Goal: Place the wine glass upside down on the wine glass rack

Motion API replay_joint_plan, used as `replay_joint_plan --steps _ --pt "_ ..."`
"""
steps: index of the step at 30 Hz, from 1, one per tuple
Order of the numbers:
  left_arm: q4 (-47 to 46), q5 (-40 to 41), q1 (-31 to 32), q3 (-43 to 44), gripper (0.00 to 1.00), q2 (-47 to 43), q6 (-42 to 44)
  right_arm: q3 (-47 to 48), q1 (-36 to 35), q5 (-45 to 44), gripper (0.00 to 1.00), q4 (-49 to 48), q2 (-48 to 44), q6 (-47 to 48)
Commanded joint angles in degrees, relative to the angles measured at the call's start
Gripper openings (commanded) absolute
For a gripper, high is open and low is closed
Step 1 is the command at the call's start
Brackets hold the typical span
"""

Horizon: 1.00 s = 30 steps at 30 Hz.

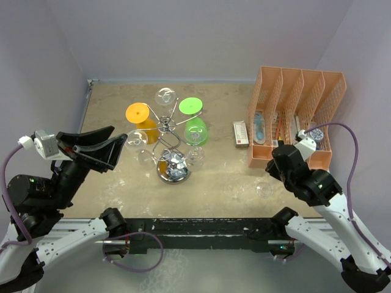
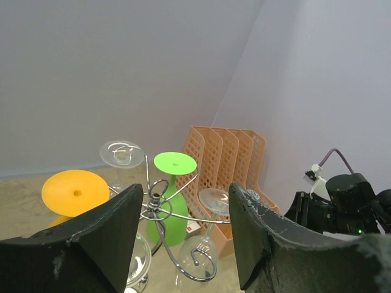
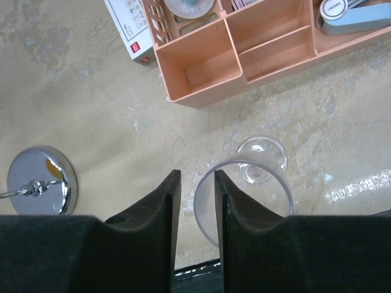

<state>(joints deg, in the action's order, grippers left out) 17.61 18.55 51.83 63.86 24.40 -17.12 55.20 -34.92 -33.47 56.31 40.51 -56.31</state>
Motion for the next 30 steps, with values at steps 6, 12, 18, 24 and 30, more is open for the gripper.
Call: replay_joint_plan --steps 6,12,18,24,30 --pt "-1.23 0.61 0.11 0.36 0.55 -0.4 -0.34 -1.88 -0.06 -0.11 0.14 -1.67 0.77 -2.92" --pt "-1.96 0.61 0.1 0.31 0.55 0.0 -0.6 0.05 -0.06 0.2 0.0 -2.5 -0.26 -2.95" --pt "-2.87 0.02 0.11 0.37 0.55 1.1 -1.02 0.61 -0.04 3.94 0.0 -5.69 -2.37 -2.62" --pt "-4.43 -0.57 0.1 1.07 0.56 2.0 -1.3 0.44 -0.06 8.09 0.0 -11.18 -5.41 -0.94" --pt "-5.86 -0.97 0.11 1.73 0.64 3.92 -2.73 1.75 -0.06 8.92 0.0 -16.33 -8.47 -0.98"
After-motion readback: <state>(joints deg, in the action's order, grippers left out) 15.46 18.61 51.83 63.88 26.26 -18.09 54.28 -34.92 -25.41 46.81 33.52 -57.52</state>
